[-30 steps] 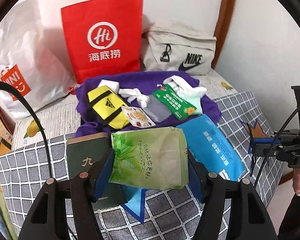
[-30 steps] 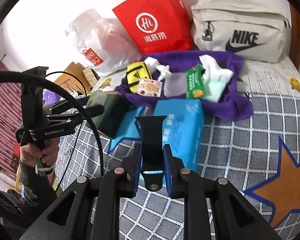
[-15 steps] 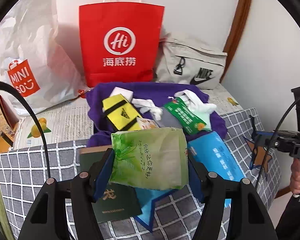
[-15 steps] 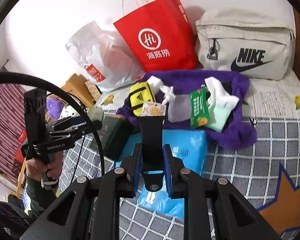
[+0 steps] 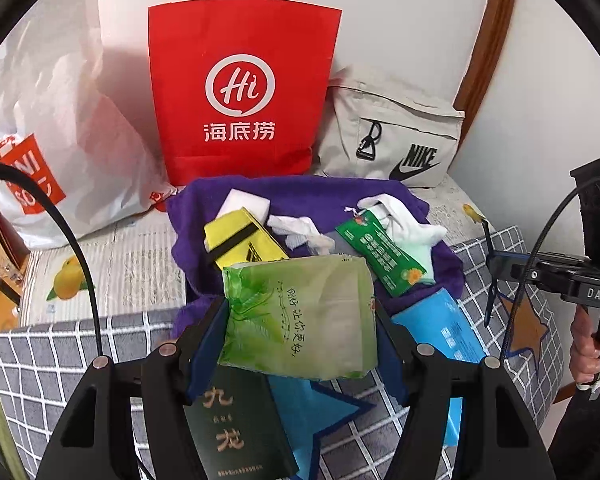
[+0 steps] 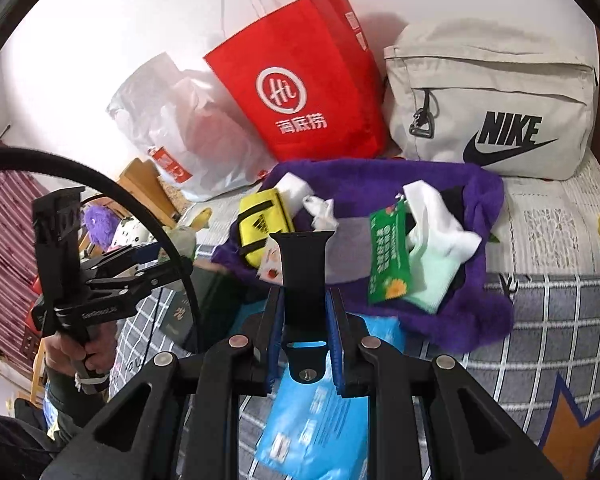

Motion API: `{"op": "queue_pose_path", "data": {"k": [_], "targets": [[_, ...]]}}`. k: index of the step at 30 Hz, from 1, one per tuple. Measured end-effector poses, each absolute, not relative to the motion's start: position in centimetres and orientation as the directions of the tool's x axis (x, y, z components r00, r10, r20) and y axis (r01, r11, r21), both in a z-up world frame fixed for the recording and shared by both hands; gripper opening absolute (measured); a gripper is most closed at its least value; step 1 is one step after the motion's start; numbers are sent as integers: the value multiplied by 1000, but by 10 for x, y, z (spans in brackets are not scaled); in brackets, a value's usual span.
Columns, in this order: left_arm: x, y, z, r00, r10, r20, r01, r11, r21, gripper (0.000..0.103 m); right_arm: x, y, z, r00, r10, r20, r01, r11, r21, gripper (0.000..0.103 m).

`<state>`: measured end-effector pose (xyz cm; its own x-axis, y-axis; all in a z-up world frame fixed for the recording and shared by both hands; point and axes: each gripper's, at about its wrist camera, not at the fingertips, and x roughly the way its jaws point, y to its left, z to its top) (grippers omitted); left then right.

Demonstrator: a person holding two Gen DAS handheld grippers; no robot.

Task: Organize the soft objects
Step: 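Carry the light green tissue pack over the purple towel with the left tool, then lower the tissue pack onto the towel and open the left tool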

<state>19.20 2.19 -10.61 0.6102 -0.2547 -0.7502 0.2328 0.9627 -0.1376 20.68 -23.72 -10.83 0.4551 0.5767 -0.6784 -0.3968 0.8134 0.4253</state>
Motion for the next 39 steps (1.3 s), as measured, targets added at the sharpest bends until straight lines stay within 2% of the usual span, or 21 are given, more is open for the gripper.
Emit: {"op": "queue_pose_path", "data": {"k": [7, 17, 23, 29, 35, 39], "targets": [[213, 21, -105, 599, -237, -765, 219, 967, -128, 65, 249, -215, -125, 452, 500, -739, -391, 856, 339, 21], [226, 30, -112, 583, -234, -778, 205, 969, -138, 65, 309, -180, -171, 379, 437, -816, -381, 877, 293, 21], [229, 39, -115, 579, -229, -783, 192, 971, -142, 65, 321, -174, -192, 328, 431, -841, -358, 880, 311, 21], [235, 39, -119, 564, -230, -793, 196, 970, -142, 65, 324, -170, -202, 268, 433, -861, -371, 871, 322, 27], [247, 26, -119, 554, -238, -797, 221, 966, -135, 65, 310, -184, -185, 311, 452, -836, -374, 867, 330, 29], [258, 11, -119, 534, -234, -812, 249, 962, -114, 65, 293, -202, -169, 383, 449, -807, -364, 877, 315, 41]]}}
